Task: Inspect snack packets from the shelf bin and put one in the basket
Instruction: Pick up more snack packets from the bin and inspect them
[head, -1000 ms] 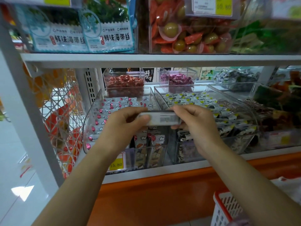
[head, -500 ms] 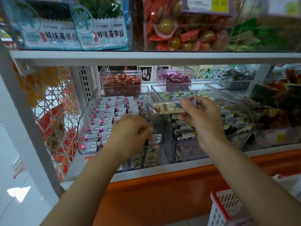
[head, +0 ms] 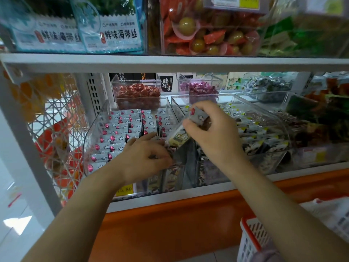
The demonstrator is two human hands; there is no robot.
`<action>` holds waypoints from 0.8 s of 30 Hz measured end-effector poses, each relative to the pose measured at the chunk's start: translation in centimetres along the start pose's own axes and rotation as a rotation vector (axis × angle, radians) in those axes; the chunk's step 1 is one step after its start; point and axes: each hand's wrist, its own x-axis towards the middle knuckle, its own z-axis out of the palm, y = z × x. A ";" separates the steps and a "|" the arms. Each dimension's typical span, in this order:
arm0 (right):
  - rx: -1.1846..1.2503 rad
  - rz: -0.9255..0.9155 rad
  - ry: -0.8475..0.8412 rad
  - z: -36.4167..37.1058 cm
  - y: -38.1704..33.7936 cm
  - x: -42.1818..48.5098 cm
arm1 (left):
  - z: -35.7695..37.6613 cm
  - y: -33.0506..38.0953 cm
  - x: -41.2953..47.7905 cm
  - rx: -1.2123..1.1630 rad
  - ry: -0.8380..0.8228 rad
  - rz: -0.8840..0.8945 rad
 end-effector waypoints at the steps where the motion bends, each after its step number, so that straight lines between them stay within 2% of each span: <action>1: -0.045 -0.019 -0.037 0.2 0.0 0.1 | 0.0 0.0 0.0 0.004 -0.003 0.017; 7: -0.431 -0.092 -0.248 2.1 0.2 0.6 | 0.0 0.1 -0.2 0.080 0.028 0.099; 10: -0.648 -0.174 -0.446 2.2 0.4 0.6 | -0.5 0.2 -0.6 0.005 0.127 0.169; 12: -0.689 -0.204 -0.568 2.0 0.7 0.9 | -1.0 0.0 -0.8 -0.056 0.216 0.140; 14: -0.583 -0.153 -0.534 1.6 0.5 1.5 | -1.2 -0.4 -0.9 0.000 0.278 0.115; 16: -0.457 -0.094 -0.398 1.3 0.2 2.6 | -1.3 -0.6 -0.8 0.055 0.310 0.106; 18: -0.459 -0.076 -0.349 1.3 0.0 3.8 | -1.4 -0.6 -0.6 0.075 0.334 0.103; 22: -0.694 -0.101 -0.590 3.0 0.0 4.7 | -1.4 -0.6 -0.4 0.118 0.365 0.104; 24: -0.848 -0.090 -0.658 4.3 0.3 4.5 | -1.2 -0.8 -0.2 0.151 0.375 0.090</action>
